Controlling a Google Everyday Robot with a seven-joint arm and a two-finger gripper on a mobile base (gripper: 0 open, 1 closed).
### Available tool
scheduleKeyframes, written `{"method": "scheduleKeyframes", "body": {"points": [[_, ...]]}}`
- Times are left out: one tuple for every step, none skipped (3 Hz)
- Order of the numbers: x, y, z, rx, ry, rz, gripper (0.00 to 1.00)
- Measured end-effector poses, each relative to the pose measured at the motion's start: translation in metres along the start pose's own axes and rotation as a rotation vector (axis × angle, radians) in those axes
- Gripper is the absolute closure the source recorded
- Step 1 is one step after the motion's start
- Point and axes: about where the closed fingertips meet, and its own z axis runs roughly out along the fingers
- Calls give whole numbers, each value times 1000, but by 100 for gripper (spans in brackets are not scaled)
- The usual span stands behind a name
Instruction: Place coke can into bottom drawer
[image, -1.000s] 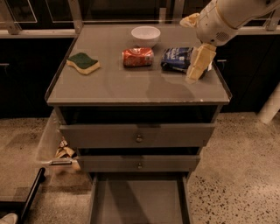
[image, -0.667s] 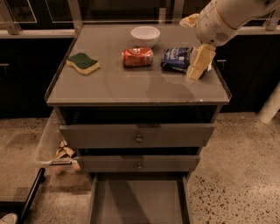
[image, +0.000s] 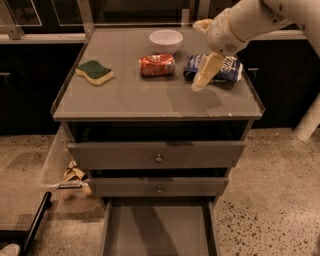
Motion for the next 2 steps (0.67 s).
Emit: {"method": "scheduleKeyframes", "body": {"points": [[2,-22,36,15,-64,31,0],[2,-36,64,-3,-106,64,0]]}}
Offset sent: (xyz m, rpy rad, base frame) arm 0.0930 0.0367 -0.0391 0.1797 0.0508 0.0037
